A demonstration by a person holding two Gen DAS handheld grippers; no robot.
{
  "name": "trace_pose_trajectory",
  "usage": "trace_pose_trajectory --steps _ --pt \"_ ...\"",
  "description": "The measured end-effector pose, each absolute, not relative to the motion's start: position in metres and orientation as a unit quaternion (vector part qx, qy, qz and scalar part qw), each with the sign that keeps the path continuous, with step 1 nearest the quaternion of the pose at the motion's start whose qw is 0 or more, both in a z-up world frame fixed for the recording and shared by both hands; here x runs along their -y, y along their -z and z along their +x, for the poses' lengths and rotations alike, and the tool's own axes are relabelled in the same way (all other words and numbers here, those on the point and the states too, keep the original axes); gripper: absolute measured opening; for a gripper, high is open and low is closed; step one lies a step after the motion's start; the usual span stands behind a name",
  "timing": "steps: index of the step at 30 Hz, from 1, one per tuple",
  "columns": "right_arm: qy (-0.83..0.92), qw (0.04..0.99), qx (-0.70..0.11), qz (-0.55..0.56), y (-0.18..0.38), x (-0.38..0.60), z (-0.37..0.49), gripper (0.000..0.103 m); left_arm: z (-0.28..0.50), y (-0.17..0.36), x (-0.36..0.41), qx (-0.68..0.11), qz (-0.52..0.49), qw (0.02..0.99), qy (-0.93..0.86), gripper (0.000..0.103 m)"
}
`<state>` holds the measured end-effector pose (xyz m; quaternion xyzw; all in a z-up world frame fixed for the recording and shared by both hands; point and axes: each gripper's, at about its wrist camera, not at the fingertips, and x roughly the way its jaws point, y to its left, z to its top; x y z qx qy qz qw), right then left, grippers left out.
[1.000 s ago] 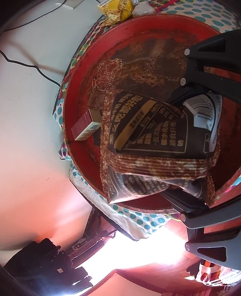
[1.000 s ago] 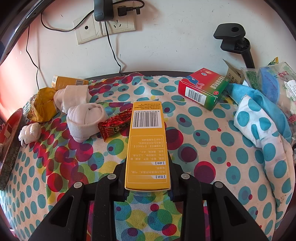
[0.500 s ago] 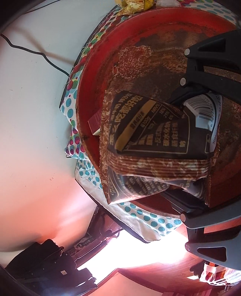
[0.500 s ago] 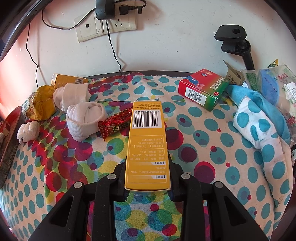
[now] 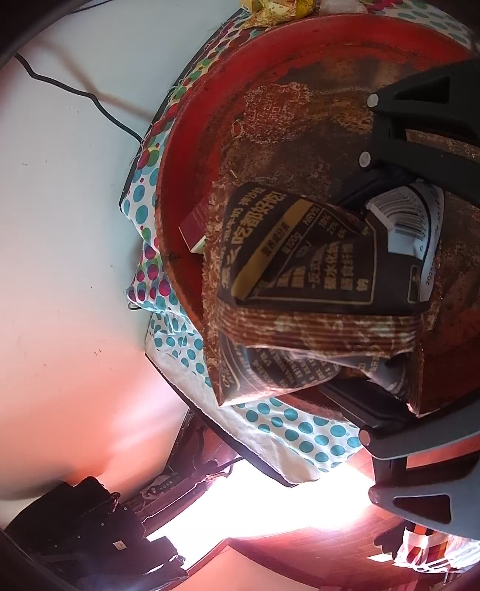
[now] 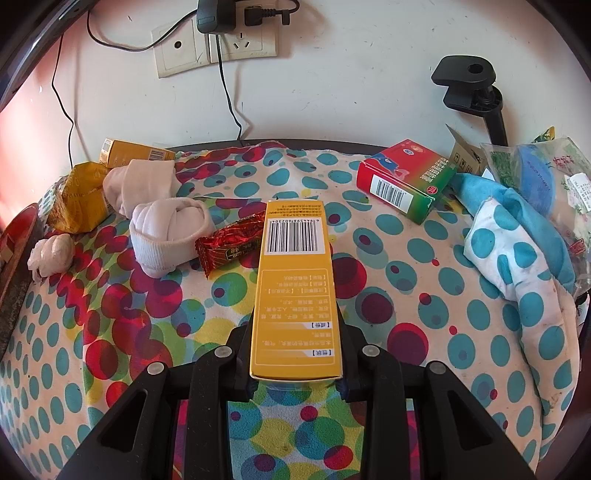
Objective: Organize objects
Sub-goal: 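Lower the snack bag into the tray and open the left gripper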
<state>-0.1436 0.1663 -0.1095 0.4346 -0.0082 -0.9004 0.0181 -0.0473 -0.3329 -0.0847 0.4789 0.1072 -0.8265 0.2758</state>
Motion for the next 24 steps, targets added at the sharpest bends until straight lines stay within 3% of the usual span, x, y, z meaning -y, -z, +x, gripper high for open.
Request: trace_pose_trajectory --steps 6,16,24 --pt "0.9 0.016 0.008 0.435 0.109 -0.147 -0.146 0.03 -0.04 0.071 0.32 -0.077 0.458 0.279 0.841 0.088" --pt "0.9 0.014 0.008 0.435 0.108 -0.119 -0.15 0.03 -0.012 0.053 0.301 -0.086 0.418 0.298 0.854 0.088" --pt "0.904 0.011 0.001 0.428 0.107 -0.136 -0.147 0.029 0.014 0.04 0.241 -0.109 0.361 0.284 0.882 0.088"
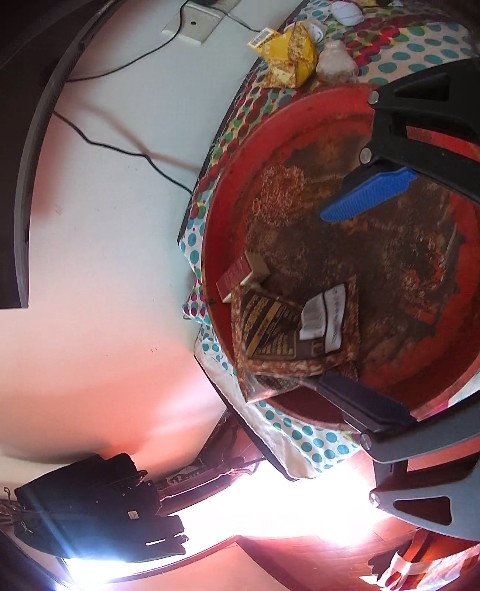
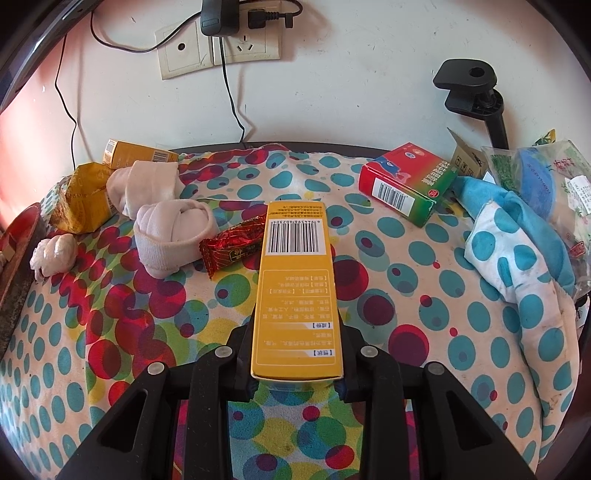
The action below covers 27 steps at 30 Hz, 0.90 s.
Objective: Organize objects
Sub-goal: 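Carry the tall yellow box to the red tray and release it with the right gripper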
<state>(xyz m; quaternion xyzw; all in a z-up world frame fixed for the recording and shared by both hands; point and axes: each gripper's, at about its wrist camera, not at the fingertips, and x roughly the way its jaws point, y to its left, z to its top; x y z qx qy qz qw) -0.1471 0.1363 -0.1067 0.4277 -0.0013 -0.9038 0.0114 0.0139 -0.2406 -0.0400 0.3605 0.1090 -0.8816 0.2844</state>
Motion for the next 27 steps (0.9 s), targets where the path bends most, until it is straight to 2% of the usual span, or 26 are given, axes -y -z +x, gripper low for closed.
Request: trace_pose_trajectory --steps 9,14,19,27 --pt "0.905 -0.016 -0.019 0.424 0.106 -0.17 -0.145 0.029 0.013 0.051 0.19 -0.088 0.36 0.262 0.891 0.088" --pt "0.914 -0.04 -0.028 0.402 0.098 -0.192 -0.137 0.029 0.015 0.056 0.2 -0.107 0.358 0.246 0.895 0.088" --pt "0.92 -0.059 -0.035 0.385 0.09 -0.213 -0.129 0.029 0.014 0.055 0.203 -0.074 0.344 0.256 0.9 0.088" --pt "0.925 -0.05 -0.024 0.375 0.06 -0.223 -0.116 0.029 0.015 0.057 0.22 -0.109 0.343 0.251 0.898 0.088"
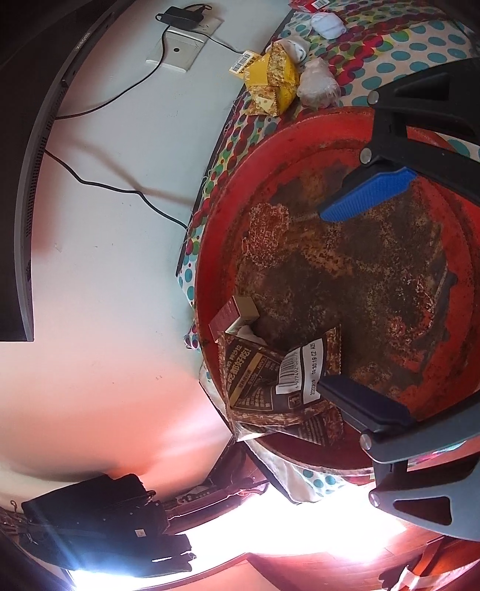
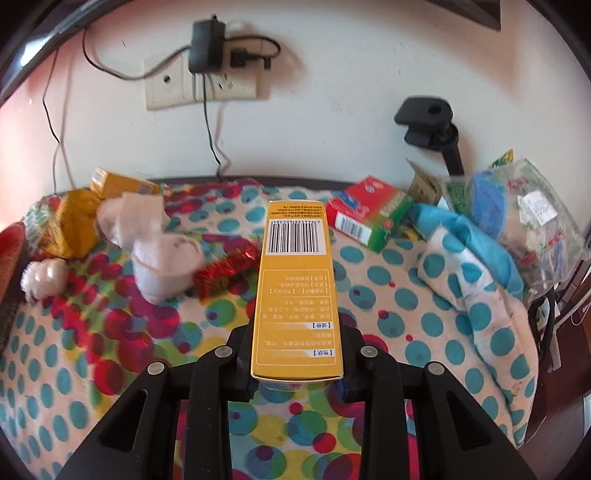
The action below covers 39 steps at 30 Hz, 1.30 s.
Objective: Organize objects
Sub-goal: 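Carry the tall yellow box to the red tray and release it with the right gripper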
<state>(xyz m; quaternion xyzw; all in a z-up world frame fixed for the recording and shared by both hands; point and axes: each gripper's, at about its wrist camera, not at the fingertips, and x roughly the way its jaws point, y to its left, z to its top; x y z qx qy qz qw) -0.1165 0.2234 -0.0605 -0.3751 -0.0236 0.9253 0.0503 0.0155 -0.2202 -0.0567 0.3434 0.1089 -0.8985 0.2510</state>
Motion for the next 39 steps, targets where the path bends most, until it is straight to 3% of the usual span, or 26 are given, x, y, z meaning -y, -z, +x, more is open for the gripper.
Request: trace_pose_trajectory --steps 6,16,25,39 --pt "-0.932 -0.008 0.054 -0.359 0.031 -0.177 -0.122 0.029 0.019 0.059 0.23 -0.138 0.347 0.254 0.892 0.088" --pt "-0.923 -0.121 0.085 -0.356 0.032 -0.081 -0.105 0.029 0.029 0.057 0.248 -0.163 0.342 0.28 0.882 0.088" --pt "-0.911 -0.195 0.089 -0.353 0.025 -0.056 -0.115 0.029 0.028 0.059 0.249 -0.164 0.341 0.285 0.88 0.088" --pt "-0.853 -0.313 0.16 -0.385 0.001 -0.026 -0.055 0.029 0.033 0.065 0.264 -0.204 0.334 0.31 0.867 0.088"
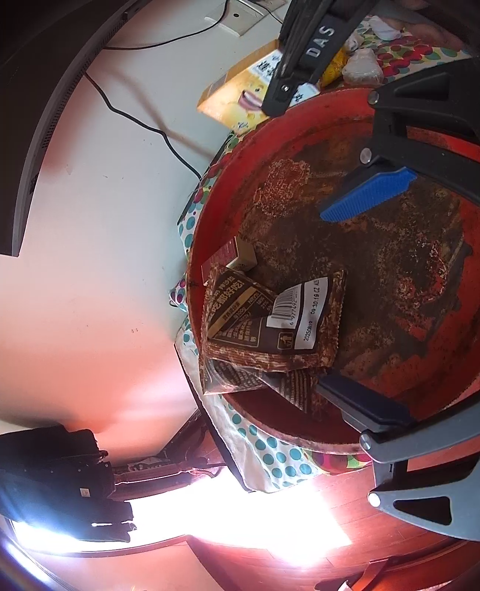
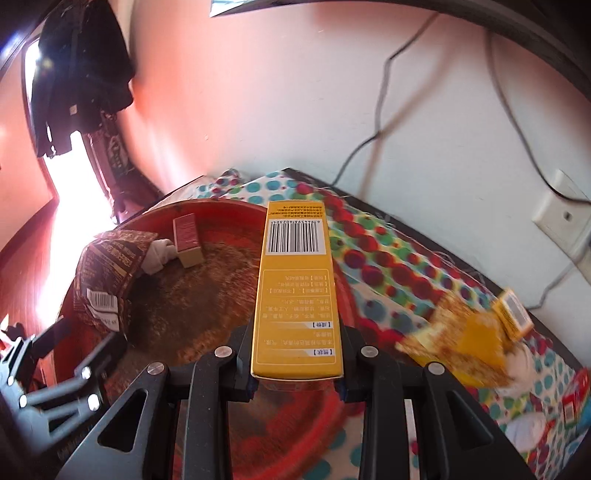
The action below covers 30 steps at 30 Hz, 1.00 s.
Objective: Organize objects
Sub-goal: 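Carry the tall yellow box to the red tray and release it with the right gripper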
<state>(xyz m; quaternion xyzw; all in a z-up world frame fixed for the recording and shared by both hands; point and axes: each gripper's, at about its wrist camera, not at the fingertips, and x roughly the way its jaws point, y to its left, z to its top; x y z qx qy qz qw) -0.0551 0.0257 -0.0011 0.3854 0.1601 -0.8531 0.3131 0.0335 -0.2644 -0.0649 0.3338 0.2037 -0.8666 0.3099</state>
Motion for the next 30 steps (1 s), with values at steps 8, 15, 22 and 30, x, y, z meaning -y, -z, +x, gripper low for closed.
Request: trace_pose_trajectory --steps 8,15,22,30 --pt "0.817 0.342 -0.196 0.422 0.004 -0.049 -0.1 0.029 0.037 0.066 0.268 -0.218 0.326 0.318 0.863 0.088" --pt "0.789 0.363 -0.211 0.448 0.025 -0.069 -0.124 0.029 0.037 0.07 0.272 -0.232 0.325 0.326 0.857 0.088" --pt "0.782 0.362 -0.214 0.46 0.019 -0.094 -0.14 0.032 0.033 0.075 0.272 -0.238 0.335 0.321 0.853 0.088" --pt "0.824 0.352 -0.18 0.405 -0.013 -0.111 -0.094 0.071 0.032 0.073 0.268 -0.223 0.332 0.315 0.861 0.088"
